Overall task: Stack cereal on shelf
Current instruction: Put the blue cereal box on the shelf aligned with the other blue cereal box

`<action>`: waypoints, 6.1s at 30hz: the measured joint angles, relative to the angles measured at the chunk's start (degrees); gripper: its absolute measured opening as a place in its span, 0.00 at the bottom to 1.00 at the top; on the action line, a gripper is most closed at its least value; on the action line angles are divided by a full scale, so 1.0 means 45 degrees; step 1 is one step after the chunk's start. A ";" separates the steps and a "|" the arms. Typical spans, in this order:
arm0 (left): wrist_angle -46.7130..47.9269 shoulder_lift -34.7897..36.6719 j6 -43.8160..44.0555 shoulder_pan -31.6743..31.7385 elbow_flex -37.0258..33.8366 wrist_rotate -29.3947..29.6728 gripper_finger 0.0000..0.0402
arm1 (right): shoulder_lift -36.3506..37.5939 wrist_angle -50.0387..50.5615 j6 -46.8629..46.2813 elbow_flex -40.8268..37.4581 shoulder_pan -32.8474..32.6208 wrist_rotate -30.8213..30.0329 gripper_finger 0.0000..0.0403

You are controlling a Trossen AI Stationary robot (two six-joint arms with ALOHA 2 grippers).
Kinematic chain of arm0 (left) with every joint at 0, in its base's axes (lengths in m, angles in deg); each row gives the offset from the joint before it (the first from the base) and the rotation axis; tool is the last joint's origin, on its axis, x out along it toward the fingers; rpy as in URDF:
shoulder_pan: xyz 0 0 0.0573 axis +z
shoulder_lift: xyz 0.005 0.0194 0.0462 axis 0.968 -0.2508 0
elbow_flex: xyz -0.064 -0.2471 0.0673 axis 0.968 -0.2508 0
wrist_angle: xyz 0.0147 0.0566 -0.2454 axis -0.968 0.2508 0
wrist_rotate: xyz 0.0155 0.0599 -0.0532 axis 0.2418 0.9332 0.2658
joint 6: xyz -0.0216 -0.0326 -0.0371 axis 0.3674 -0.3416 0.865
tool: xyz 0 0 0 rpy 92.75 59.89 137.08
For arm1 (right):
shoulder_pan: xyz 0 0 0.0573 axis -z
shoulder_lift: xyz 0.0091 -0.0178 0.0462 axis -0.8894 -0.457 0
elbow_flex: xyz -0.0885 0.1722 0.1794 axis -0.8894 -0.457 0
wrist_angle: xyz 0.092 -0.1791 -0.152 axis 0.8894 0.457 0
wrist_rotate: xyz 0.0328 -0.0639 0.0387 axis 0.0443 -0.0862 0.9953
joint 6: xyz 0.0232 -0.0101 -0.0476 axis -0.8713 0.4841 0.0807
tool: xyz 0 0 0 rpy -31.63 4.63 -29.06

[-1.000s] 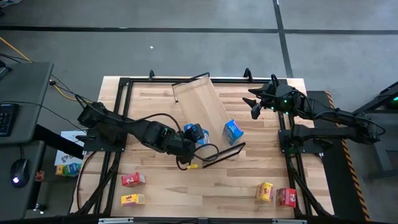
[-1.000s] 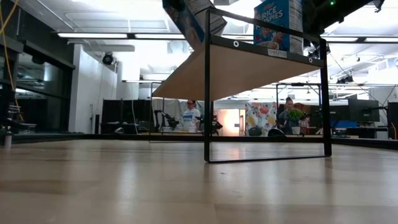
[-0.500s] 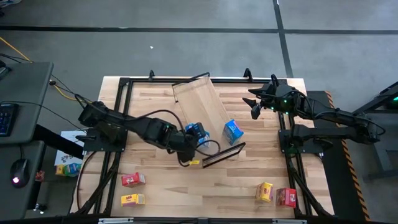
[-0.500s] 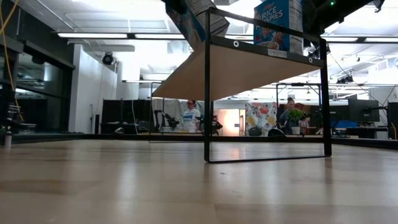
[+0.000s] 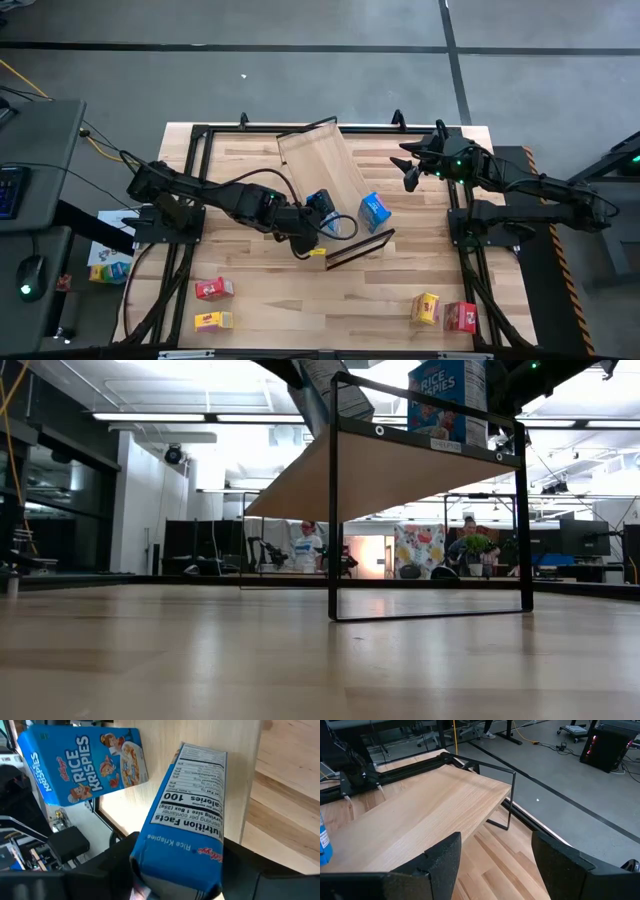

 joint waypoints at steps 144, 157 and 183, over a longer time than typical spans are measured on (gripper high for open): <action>-1.7233 0.2443 1.1492 0.1977 -1.1186 -0.2390 0.00 | -0.0500 0.0150 -0.0102 0.0000 -0.0034 -0.0049 0.59; -1.7593 0.2443 1.1705 0.1773 -1.1186 -0.2477 0.00 | -0.0500 0.0003 -0.0102 0.0000 -0.0034 -0.0053 0.59; -1.7612 0.2583 0.9435 0.2157 -1.0697 -0.1110 0.00 | -0.0495 -0.0101 -0.0104 0.0000 -0.0034 -0.0053 0.59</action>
